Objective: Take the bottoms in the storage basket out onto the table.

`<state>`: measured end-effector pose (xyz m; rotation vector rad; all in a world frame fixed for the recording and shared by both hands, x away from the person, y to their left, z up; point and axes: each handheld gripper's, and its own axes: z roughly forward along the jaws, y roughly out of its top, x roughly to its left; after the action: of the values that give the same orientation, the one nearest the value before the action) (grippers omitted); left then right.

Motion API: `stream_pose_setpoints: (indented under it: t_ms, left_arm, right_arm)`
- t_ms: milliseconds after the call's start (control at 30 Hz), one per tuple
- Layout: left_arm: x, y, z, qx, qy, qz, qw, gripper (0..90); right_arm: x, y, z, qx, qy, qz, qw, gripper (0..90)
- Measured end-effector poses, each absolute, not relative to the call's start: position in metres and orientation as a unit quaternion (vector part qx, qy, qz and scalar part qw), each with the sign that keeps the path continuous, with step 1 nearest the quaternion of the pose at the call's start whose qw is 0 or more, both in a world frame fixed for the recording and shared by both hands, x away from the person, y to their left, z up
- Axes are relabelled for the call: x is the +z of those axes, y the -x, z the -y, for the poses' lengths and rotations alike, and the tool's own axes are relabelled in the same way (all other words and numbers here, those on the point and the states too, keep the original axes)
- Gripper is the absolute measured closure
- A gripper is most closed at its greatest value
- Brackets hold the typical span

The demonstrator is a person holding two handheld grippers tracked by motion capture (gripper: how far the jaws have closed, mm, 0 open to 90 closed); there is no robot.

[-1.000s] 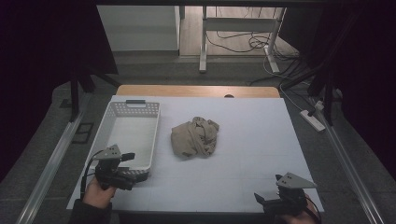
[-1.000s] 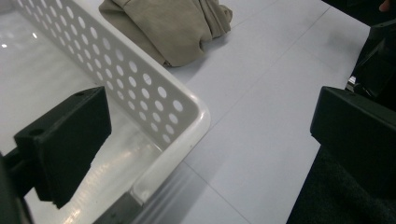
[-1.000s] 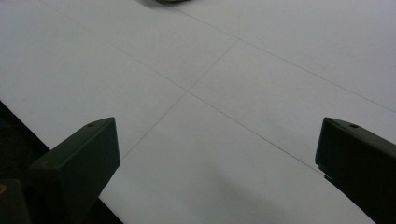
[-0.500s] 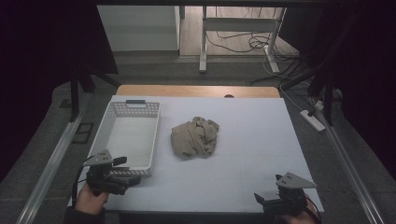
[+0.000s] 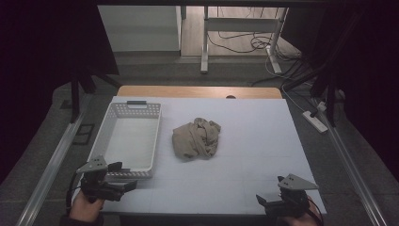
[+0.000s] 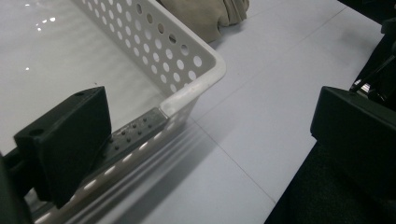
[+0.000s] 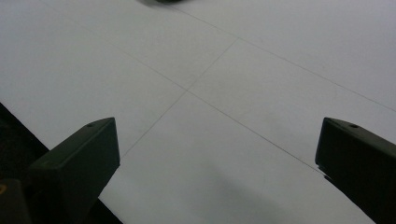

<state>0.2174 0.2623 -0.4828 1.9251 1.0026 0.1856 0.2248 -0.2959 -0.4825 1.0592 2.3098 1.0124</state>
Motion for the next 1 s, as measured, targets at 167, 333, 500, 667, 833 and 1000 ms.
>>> stream_pose_setpoints:
  t_ms: [167,333,500,667,833,1000]
  left_arm:
    - [-0.483,-0.214,-0.267,0.076,-0.78,-0.411,0.465,0.0]
    - [-0.484,-0.208,-0.27,0.078,-0.779,-0.416,0.463,0.0]
    - [-0.486,-0.203,-0.275,0.08,-0.777,-0.425,0.457,0.0]
    - [-0.491,-0.2,-0.279,0.08,-0.778,-0.433,0.449,0.0]
    - [-0.495,-0.198,-0.284,0.082,-0.776,-0.44,0.443,0.0]
    - [-0.497,-0.194,-0.288,0.082,-0.773,-0.447,0.442,0.0]
  right_arm:
    - [-0.483,-0.225,0.296,0.362,-0.379,-0.827,0.202,0.4]
    - [-0.483,-0.225,0.296,0.362,-0.38,-0.827,0.202,0.5]
    - [-0.483,-0.225,0.296,0.362,-0.38,-0.827,0.202,0.5]
    - [-0.483,-0.225,0.296,0.363,-0.38,-0.827,0.202,0.4]
    - [-0.483,-0.225,0.296,0.363,-0.38,-0.827,0.202,0.4]
    - [-0.483,-0.225,0.296,0.363,-0.38,-0.827,0.202,0.5]
